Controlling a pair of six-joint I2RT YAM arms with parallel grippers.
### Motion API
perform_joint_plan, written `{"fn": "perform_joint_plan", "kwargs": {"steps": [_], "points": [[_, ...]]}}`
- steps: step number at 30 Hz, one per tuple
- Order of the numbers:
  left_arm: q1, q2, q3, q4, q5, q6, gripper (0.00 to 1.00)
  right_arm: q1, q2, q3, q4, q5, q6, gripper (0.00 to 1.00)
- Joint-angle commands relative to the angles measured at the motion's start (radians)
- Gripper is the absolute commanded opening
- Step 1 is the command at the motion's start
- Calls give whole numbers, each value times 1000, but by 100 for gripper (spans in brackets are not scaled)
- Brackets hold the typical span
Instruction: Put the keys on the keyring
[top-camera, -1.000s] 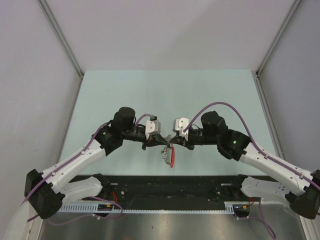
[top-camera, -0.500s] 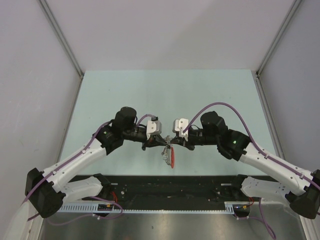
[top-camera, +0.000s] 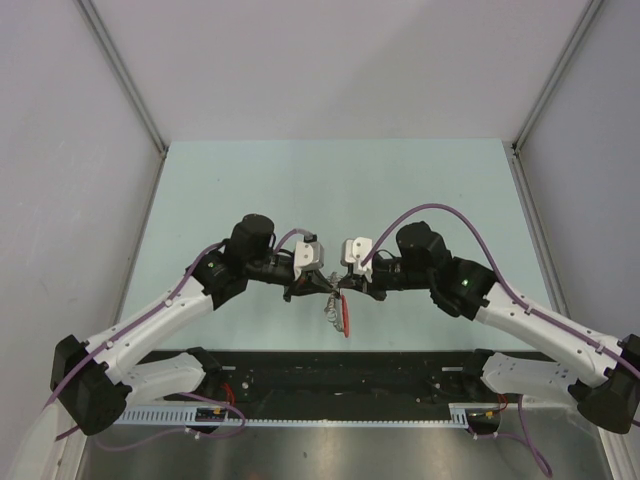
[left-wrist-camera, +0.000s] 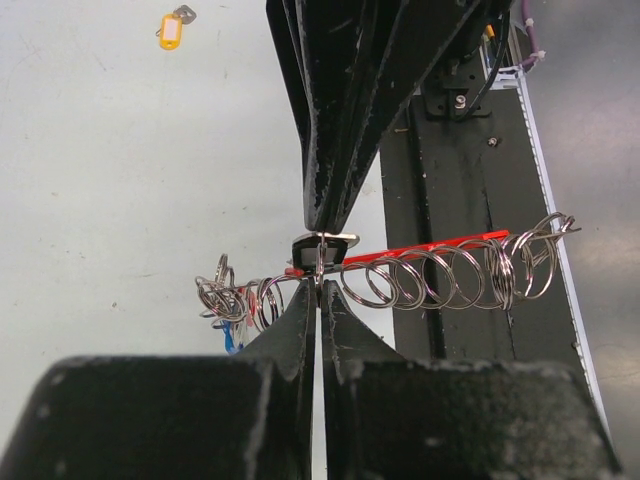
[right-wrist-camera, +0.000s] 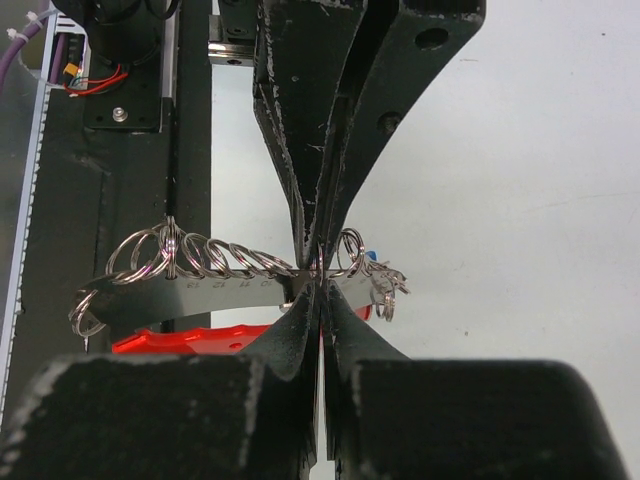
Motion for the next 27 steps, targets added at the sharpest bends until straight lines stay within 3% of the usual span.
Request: {"fn": "perform_joint_plan", "kwargs": {"steps": [1,27], "points": [[-15,-17,27,48,49,-9,0,15,12,52,56,15,-6,0],[-14,0,45,77,-125,-173,0,67,-11,58,-35,180,-36,0]]}}
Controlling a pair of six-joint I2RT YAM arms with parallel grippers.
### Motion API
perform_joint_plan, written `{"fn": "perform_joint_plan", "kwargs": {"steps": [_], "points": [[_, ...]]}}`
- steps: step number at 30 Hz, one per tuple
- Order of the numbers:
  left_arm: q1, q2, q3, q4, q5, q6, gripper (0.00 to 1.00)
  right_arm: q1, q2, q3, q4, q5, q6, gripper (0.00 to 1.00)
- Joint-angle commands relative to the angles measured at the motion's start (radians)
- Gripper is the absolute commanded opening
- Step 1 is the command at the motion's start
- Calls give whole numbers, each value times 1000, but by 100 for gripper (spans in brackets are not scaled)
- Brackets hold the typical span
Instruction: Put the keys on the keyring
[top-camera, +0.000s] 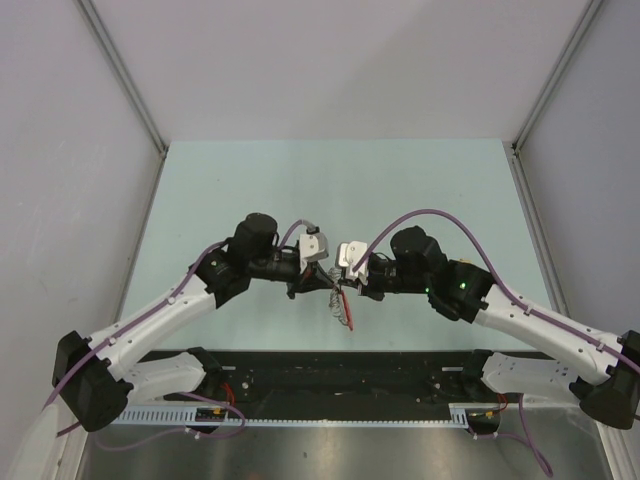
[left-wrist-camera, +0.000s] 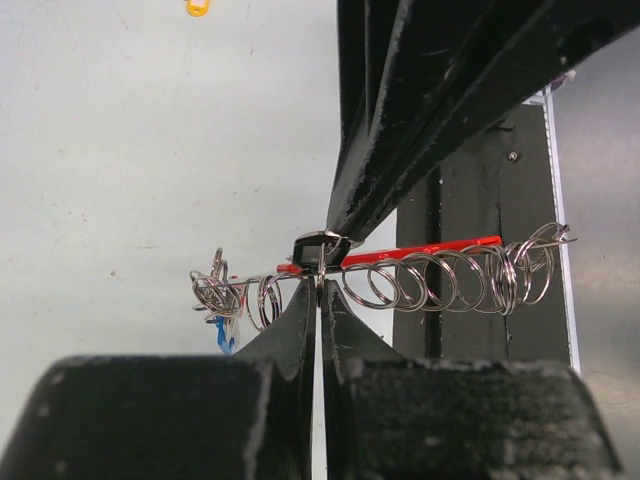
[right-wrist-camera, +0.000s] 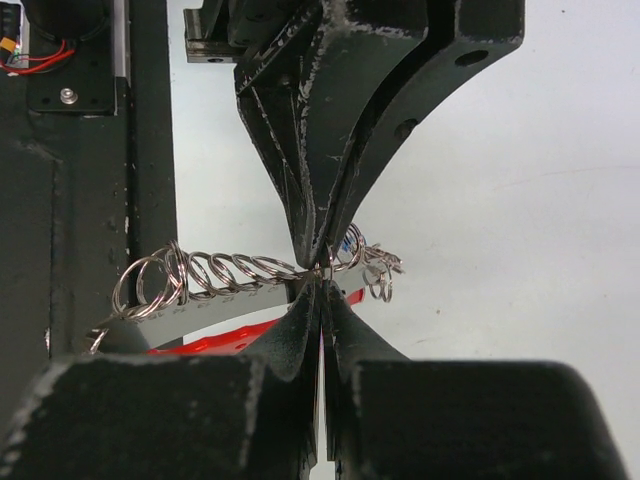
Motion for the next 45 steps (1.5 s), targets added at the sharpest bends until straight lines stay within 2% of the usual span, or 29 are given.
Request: {"fn": "perform_joint_plan", "kwargs": {"steps": [1,22,25,29,45], "points": [[-3,-25,22,79,-35,-71,0,10,-17,46,-17,41,-9,0],[0,-188,-190,500,-47,-209,0,-9,-76,-55,137,74,71,0],[0,-196,-208,522,-55,-212,0,-6,-81,-65,149,68,78,4],[0,-199,-223,560,-52,-217,0,-6,-90,-74,160,76,77,14],[0,-185,-230,577,-25,-214,0,-12,-110,-92,197,68,66,20]]}}
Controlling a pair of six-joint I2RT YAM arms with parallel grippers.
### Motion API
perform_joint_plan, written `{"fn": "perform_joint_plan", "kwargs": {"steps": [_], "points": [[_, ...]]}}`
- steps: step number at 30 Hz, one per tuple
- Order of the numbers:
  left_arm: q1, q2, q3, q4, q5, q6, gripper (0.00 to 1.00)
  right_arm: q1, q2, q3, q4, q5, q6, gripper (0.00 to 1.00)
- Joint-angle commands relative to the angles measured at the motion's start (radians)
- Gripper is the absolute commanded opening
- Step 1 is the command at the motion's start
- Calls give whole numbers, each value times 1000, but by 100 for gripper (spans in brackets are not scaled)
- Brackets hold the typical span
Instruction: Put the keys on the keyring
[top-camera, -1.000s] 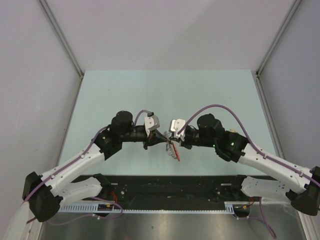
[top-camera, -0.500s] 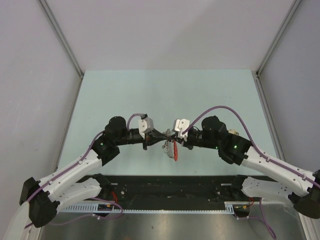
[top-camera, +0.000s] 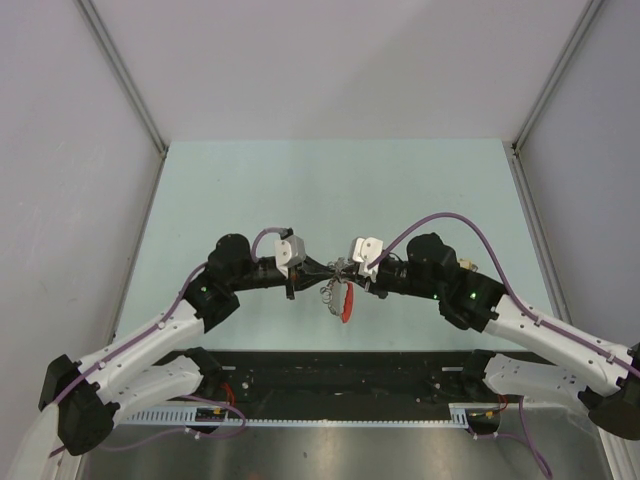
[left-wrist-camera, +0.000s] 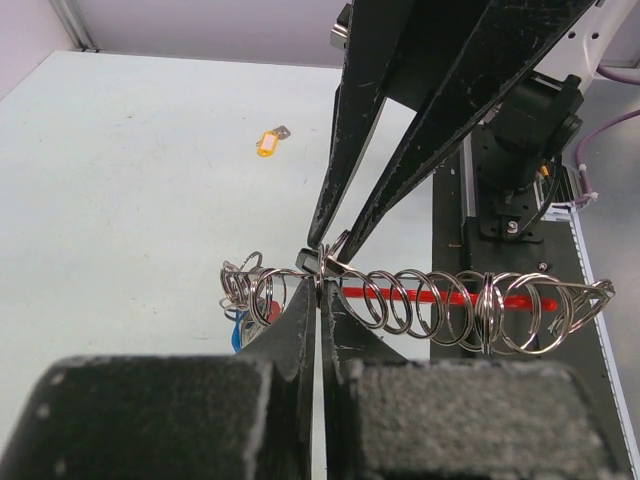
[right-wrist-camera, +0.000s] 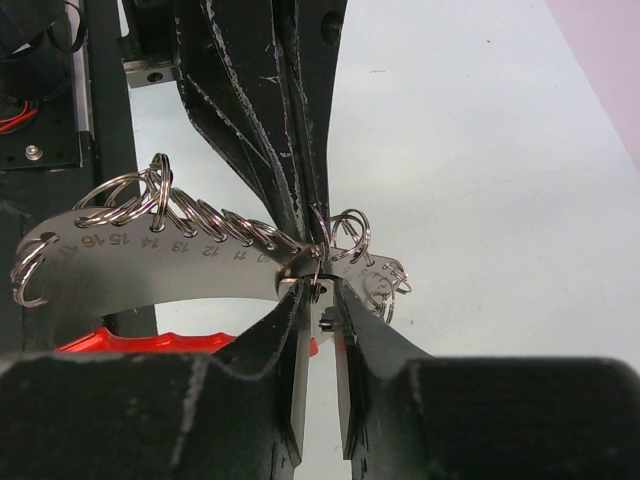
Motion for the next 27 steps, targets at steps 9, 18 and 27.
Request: {"fn": "perform_joint_plan", "kwargs": {"steps": [9,18,27], "points": [[-1,-24,-7,105,21,-32,0,-4,-5,-2,54,-23,-2,12],[-1,-39,-41,202,12,-111,0,0,0,-2,60,-40,-1,0],[-1,-96,-18,84,43,-96,23,0,-14,48,31,-2,-65,0]]}}
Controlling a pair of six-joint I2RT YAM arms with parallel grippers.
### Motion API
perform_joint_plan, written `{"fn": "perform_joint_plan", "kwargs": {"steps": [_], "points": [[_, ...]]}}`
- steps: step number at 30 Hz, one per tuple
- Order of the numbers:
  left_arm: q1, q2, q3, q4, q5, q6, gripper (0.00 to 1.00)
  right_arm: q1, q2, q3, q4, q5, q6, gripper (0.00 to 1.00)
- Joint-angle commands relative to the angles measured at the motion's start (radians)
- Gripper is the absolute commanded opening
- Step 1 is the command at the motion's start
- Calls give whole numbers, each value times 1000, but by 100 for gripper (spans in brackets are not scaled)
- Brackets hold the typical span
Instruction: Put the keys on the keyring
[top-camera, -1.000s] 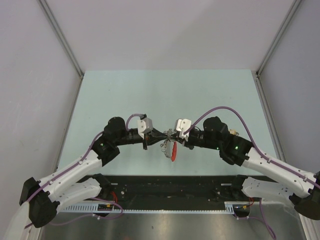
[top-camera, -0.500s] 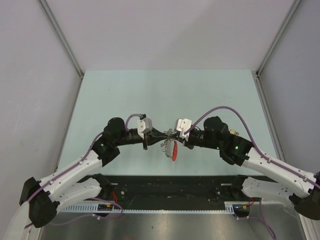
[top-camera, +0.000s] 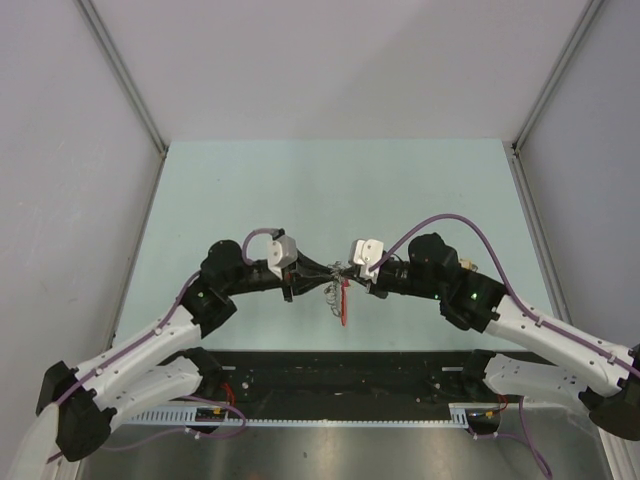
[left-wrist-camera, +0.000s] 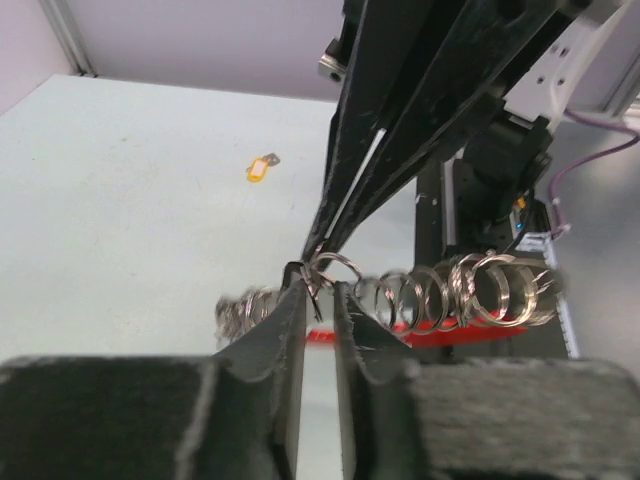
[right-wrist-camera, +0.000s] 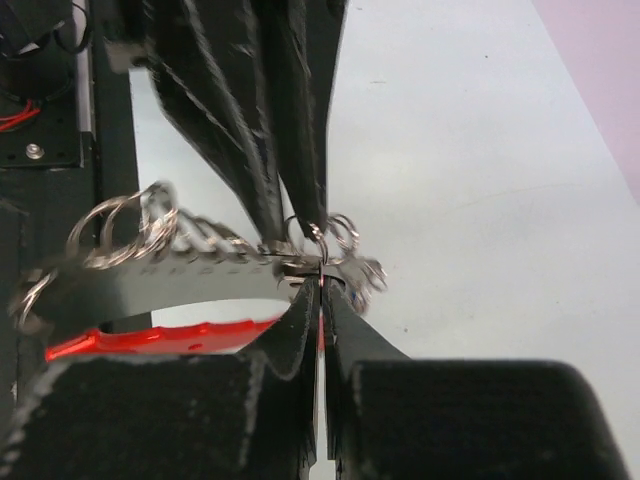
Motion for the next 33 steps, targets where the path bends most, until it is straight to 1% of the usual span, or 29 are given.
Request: {"fn": "perform_joint_plan", "kwargs": {"steps": [1,3,10,12,16,17,22,25,33], "points": [[-1,-65,31,-27,41,16,25,3,-4,55,8,0,-60,0],[-1,-88,40,-90,38,32,30,4,10,71,-5,-11,-69,0],[11,-130,85,-275,6,150,34,15,21,91,-48,-37,-91,0],[16,-108,120,-336,12,167,34,18,24,96,-61,-38,-98,0],[21,-49,181,-403,17,187,36,29,29,105,-77,-40,-106,0],[21,-21,206,-413,21,187,39,32,32,105,-78,-37,-106,0],[21,31,267,-515,40,239,42,39,36,108,-86,-29,-108,0],[21,56,290,-548,54,279,42,44,39,107,-86,-29,-108,0],[21,128,346,-619,136,334,33,56,44,110,-84,-23,-111,0]]}}
